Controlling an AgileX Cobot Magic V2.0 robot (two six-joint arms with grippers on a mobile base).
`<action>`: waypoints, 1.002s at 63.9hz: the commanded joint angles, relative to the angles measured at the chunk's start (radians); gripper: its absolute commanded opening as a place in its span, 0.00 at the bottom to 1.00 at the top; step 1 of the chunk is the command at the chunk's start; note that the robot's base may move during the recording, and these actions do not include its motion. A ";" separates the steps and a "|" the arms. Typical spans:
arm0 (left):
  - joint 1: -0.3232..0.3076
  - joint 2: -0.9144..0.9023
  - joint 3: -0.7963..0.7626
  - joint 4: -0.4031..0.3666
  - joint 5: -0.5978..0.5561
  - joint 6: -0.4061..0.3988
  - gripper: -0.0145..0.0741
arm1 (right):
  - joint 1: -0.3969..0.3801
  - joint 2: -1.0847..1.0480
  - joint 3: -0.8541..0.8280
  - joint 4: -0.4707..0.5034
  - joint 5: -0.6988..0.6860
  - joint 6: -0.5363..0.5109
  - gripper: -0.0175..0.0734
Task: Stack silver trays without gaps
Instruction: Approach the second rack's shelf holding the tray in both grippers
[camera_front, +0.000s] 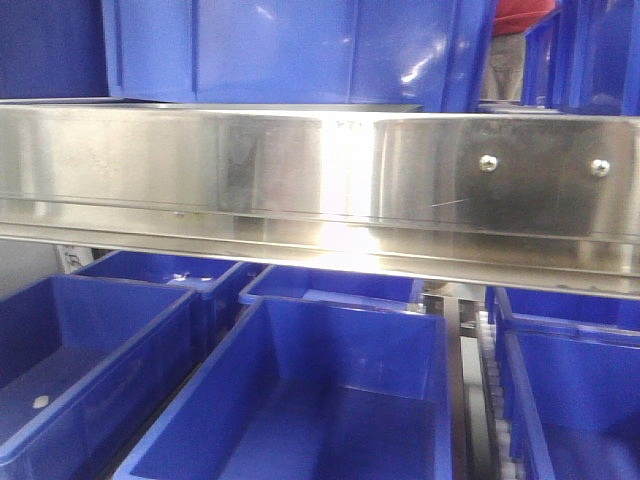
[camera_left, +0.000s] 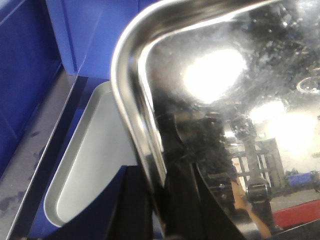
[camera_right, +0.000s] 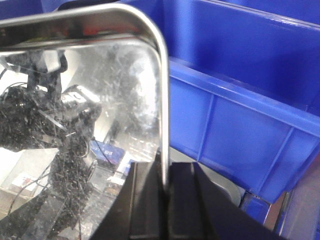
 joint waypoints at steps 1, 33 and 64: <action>-0.010 -0.001 -0.003 -0.017 -0.031 0.031 0.15 | 0.010 -0.012 -0.008 0.011 -0.127 -0.007 0.12; -0.010 -0.001 -0.003 -0.017 -0.031 0.031 0.15 | 0.010 -0.012 -0.008 0.011 -0.127 -0.007 0.12; -0.010 -0.001 -0.003 -0.017 -0.031 0.031 0.15 | 0.010 -0.012 -0.008 0.011 -0.129 -0.007 0.12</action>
